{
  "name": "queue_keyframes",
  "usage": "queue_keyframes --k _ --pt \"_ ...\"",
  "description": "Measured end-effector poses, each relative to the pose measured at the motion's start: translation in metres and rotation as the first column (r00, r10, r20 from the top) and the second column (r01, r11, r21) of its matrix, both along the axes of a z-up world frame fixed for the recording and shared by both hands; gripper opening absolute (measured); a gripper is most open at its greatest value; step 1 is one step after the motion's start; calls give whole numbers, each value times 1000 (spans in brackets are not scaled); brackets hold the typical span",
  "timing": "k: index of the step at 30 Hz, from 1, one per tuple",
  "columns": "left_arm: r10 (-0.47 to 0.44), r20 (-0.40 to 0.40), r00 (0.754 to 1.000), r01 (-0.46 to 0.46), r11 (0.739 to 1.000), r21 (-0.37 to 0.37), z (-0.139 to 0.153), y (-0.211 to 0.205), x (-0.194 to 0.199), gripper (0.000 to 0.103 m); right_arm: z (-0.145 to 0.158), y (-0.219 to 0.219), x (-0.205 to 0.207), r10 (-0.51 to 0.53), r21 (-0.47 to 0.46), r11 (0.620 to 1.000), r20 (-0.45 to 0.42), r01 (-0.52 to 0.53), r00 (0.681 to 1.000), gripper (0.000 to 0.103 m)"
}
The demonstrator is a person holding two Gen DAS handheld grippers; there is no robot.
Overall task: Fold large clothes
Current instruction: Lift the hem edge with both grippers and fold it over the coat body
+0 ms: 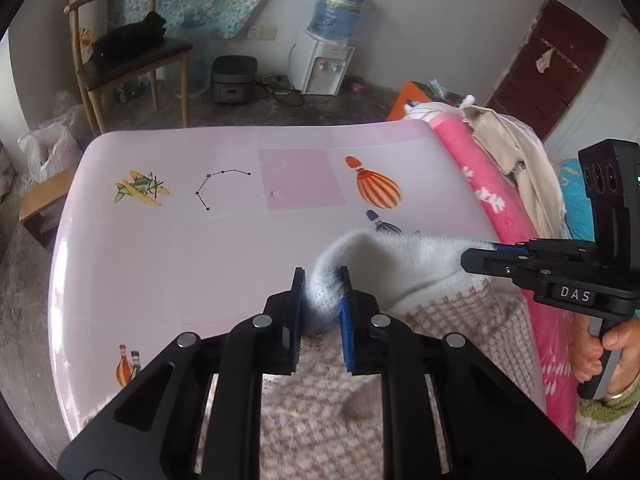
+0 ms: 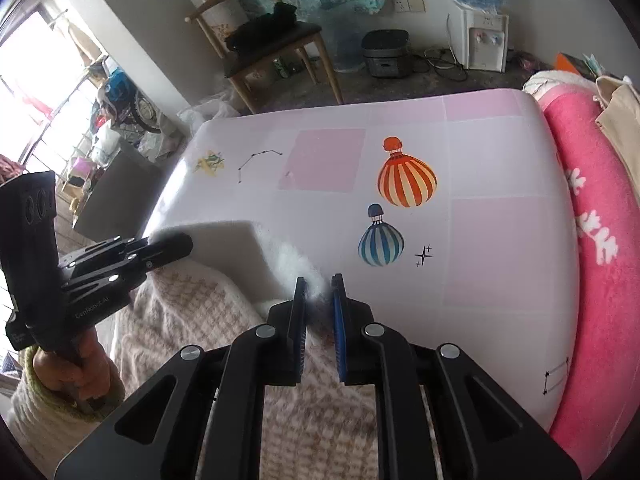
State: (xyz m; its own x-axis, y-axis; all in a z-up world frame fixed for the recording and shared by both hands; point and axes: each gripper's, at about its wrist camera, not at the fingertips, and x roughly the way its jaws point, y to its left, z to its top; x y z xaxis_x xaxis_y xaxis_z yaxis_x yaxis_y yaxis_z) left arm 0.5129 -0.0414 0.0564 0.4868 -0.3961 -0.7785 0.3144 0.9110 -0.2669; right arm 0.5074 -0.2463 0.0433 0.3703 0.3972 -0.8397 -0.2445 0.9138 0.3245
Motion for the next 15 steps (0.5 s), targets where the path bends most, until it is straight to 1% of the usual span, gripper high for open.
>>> queue_keyframes --k 2,4,6,7,8,9,10,12,14,15 --pt "-47 27 999 47 999 10 14 1 -29 15 9 -1 -27 31 -8 999 30 -31 999 12" --pt "-93 50 994 91 995 29 23 3 -59 14 11 0 -56 71 -19 997 44 -70 997 12" --pt "-133 52 990 132 991 38 23 6 -88 15 8 2 -87 126 -31 992 34 -125 991 14" --pt "-146 48 988 144 989 46 22 8 -100 14 9 1 -101 146 -41 989 34 -145 989 14" --pt "-155 40 987 153 987 53 18 9 -110 15 14 -2 -107 167 -29 986 37 -166 985 16" --pt "-159 33 987 156 986 63 16 11 -120 15 21 -8 -115 180 4 983 55 -181 982 18" --pt "-161 19 987 159 985 62 11 12 -126 15 32 -14 -119 181 62 981 86 -186 980 19" --pt "-159 -2 987 159 985 65 5 14 -133 15 48 -23 -113 146 149 975 117 -163 982 22" --pt "-146 -4 989 145 987 74 0 14 -136 15 52 -20 -98 124 230 962 110 -147 986 22" --pt "-140 -8 990 140 988 72 -2 15 -136 15 48 -13 -90 126 262 954 94 -147 988 22"
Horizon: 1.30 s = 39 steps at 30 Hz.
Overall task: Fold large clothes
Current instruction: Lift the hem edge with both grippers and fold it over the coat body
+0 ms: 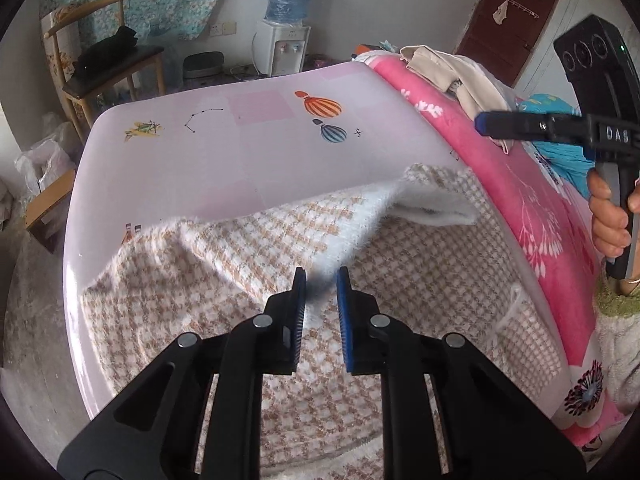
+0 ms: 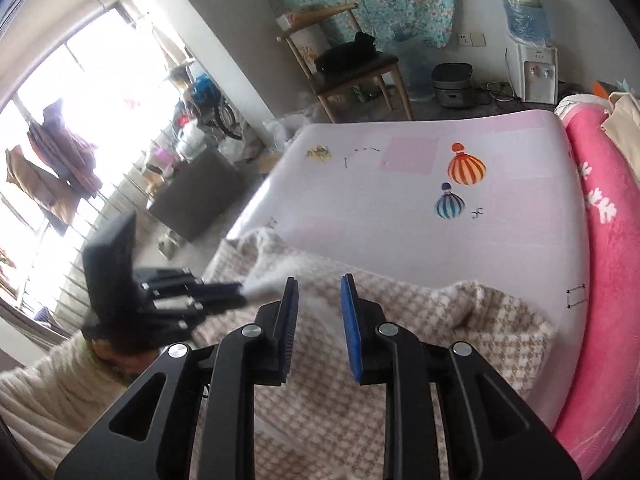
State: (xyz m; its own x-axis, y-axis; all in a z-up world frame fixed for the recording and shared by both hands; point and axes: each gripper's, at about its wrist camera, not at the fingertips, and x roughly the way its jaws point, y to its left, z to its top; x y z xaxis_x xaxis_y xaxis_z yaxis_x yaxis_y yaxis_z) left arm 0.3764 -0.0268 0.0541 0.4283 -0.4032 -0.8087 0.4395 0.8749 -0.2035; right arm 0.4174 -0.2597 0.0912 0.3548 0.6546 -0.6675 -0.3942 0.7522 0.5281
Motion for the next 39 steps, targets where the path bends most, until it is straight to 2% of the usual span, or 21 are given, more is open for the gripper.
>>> queue_keyframes --k 1,3,6,8,9,12,15,17,18,20,22,24,26,28,31,33,34,36,39 --pt "13 -6 1000 -13 1000 1 -3 1 0 15 -11 11 8 11 16 1000 -38 -10 999 22" --pt "31 -14 999 -30 999 15 -8 2 -2 19 -36 31 16 34 -16 999 -99 -36 995 22" --pt "80 -15 997 -79 994 69 -11 12 -12 51 -91 56 12 83 -96 990 -217 -106 973 22" --pt "92 -13 996 -92 995 43 -6 26 -20 51 -123 58 -2 91 -143 981 -264 -132 960 22" --pt "97 -10 995 -97 995 29 -2 31 -22 51 -122 55 -8 90 -129 984 -225 -121 970 21" --pt "109 20 994 -108 994 -18 11 40 -14 51 -120 52 -12 85 -129 985 -230 -117 970 20" --pt "99 27 995 -97 992 -83 19 25 9 51 -117 56 -12 86 -165 978 -221 -124 972 20" --pt "75 8 997 -73 991 -111 14 6 25 51 -108 61 -14 88 -186 974 -207 -127 974 20" --pt "64 -7 998 -64 993 -97 6 -4 32 50 -100 62 -14 83 -187 975 -185 -118 979 20" --pt "39 -50 998 -42 997 -58 -13 -19 41 40 -78 53 -14 51 -214 974 -101 -72 994 20" --pt "18 -101 995 -16 1000 27 -39 -31 42 37 -67 44 -9 24 -274 961 -40 -34 999 20" --pt "4 -86 996 3 996 88 -53 -34 33 38 -77 37 -6 15 -382 924 -19 -21 1000 20" --pt "-8 -53 999 12 996 85 -53 -27 22 38 -97 31 -7 27 -462 886 -45 -45 999 20" --pt "1 -61 998 3 997 74 -53 -15 14 38 -96 15 -13 44 -428 902 -32 -53 999 20" --pt "4 -50 999 -1 998 61 -47 6 5 38 -84 -1 -15 -14 -443 896 -48 -9 999 20" --pt "4 -20 1000 -3 998 65 -36 14 3 38 -71 -6 -14 -41 -450 892 -9 33 999 20" --pt "0 7 1000 -1 998 62 -29 17 5 37 -59 -7 -12 -36 -412 910 15 39 999 20" --pt "6 52 999 -8 999 48 -16 18 16 37 -43 2 -3 -30 -353 935 40 42 999 20" --pt "23 67 997 -24 999 23 -8 9 40 37 -41 41 12 27 -332 943 64 -4 998 20"
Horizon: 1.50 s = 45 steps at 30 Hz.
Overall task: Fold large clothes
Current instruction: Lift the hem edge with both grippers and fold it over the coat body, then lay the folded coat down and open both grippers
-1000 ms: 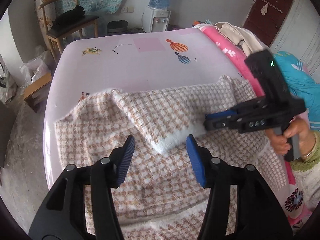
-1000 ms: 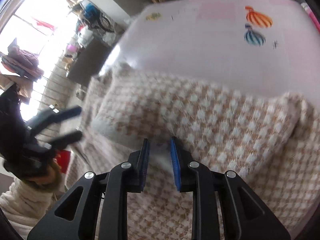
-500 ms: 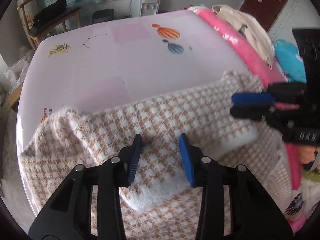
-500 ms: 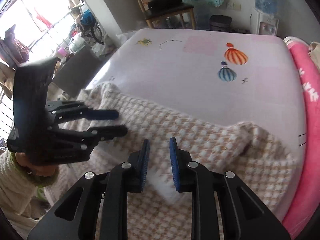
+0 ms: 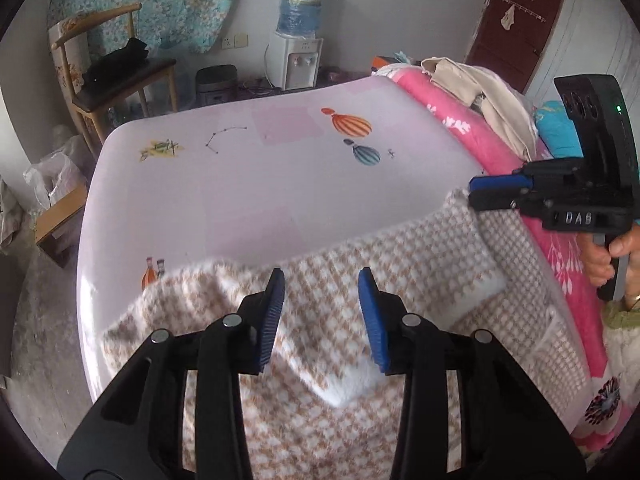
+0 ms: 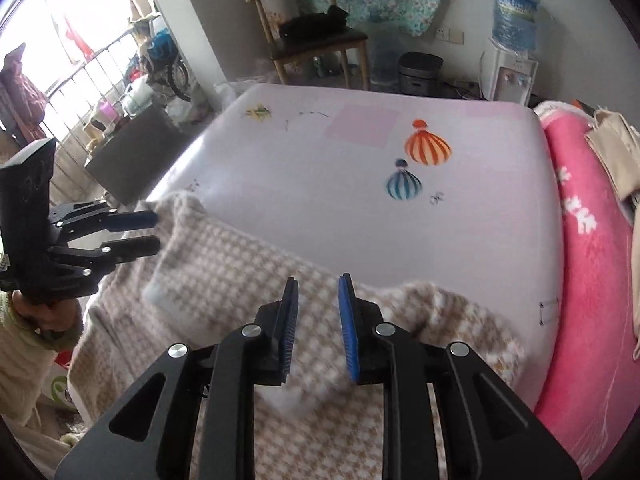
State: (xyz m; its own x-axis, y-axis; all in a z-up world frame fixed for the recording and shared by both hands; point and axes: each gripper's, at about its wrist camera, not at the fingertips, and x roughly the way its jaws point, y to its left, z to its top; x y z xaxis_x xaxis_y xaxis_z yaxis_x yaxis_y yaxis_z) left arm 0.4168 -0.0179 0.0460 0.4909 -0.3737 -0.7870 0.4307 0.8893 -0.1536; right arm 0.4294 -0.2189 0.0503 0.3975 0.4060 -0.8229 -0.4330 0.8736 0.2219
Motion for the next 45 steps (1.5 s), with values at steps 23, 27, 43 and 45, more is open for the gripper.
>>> queue_keyframes --k 23,27,43,45 --pt "-66 -13 998 68 987 145 -34 -31 -24 37 -45 33 -37 50 -68 996 -38 -53 998 37" --pt "-29 -29 999 34 982 185 -52 -41 -26 40 -61 35 -49 34 -143 989 1 -34 999 38" --pt "62 23 998 -66 981 183 -28 -10 -78 41 -15 9 -94 -164 -121 978 40 168 986 36" --pt "95 31 995 -99 983 155 -19 2 -89 41 -8 22 -92 -145 -111 982 49 150 988 36"
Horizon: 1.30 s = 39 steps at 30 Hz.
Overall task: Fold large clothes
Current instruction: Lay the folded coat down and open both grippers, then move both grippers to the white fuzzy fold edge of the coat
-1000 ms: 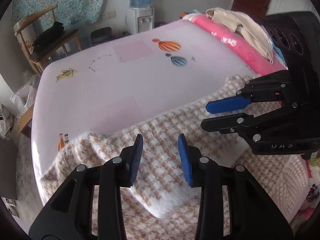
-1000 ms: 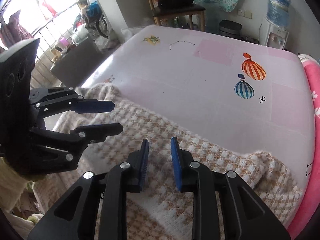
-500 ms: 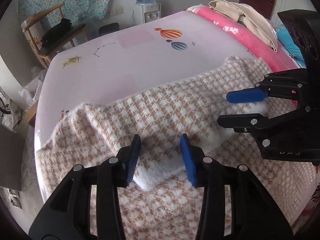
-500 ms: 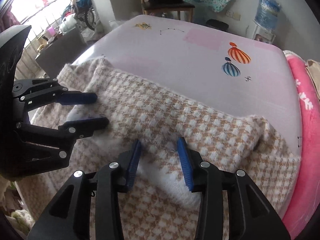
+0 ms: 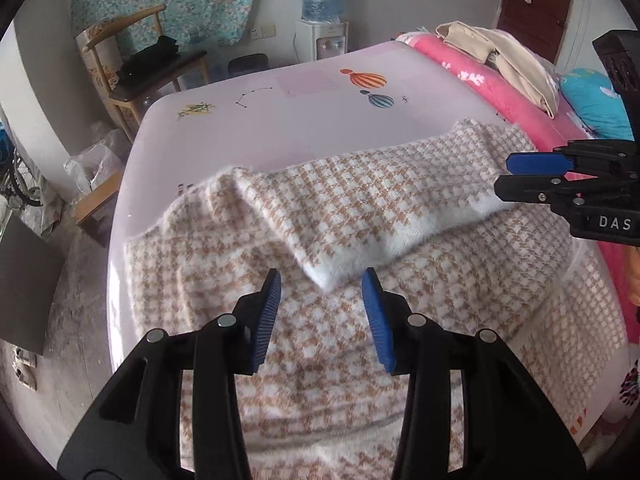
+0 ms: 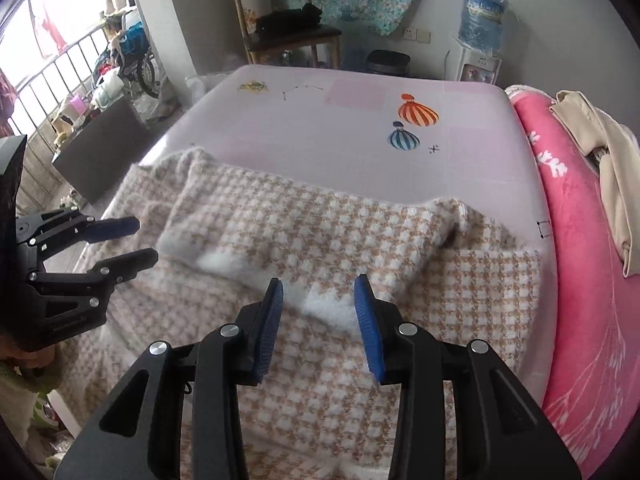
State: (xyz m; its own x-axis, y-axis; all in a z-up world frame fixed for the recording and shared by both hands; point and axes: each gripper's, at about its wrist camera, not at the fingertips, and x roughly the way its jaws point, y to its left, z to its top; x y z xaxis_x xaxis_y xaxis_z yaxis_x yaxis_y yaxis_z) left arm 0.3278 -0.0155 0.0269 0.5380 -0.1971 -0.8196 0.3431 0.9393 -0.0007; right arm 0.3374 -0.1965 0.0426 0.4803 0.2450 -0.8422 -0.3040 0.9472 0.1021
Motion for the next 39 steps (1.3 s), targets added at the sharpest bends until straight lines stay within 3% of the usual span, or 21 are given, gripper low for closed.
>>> queue_keyframes --k 5,8,10,12,14,16,18,20,24,28,32,39 --pt "100 9 995 -99 989 -108 22 38 -39 41 -6 47 16 54 7 999 2 -54 999 36" --pt "163 15 986 -158 973 -170 30 66 -67 41 -45 59 31 31 -52 998 -77 -35 997 36" --pt "205 11 979 -198 958 -205 32 85 -87 41 -50 53 28 21 -21 1000 -60 -22 998 37" --pt "239 11 971 -230 944 -238 33 105 -110 41 -40 44 19 0 21 1000 -86 2 996 37" --pt "266 10 964 -254 927 -275 32 120 -131 41 -26 27 3 -13 76 997 -56 17 998 38" --pt "281 5 960 -265 911 -317 27 132 -150 41 -20 5 -9 -72 65 995 -15 73 997 42" --pt "279 -10 960 -266 901 -342 18 136 -162 41 -33 -15 -9 -122 73 989 -61 127 991 47" --pt "280 -38 959 -275 895 -351 4 135 -164 41 -56 -31 -6 -111 143 981 -162 135 981 46" --pt "296 -59 953 -299 899 -319 -15 129 -158 41 -37 -23 -27 -89 76 992 -102 97 991 48" --pt "290 -66 955 -297 916 -269 -31 124 -150 41 -17 -10 -74 33 179 984 -70 -20 997 58" --pt "285 -75 956 -295 918 -267 -41 123 -137 41 -24 14 -122 157 220 966 -83 -136 984 64" --pt "256 -136 957 -286 910 -300 -59 129 -105 41 -47 17 -162 153 211 969 -103 -128 983 65"
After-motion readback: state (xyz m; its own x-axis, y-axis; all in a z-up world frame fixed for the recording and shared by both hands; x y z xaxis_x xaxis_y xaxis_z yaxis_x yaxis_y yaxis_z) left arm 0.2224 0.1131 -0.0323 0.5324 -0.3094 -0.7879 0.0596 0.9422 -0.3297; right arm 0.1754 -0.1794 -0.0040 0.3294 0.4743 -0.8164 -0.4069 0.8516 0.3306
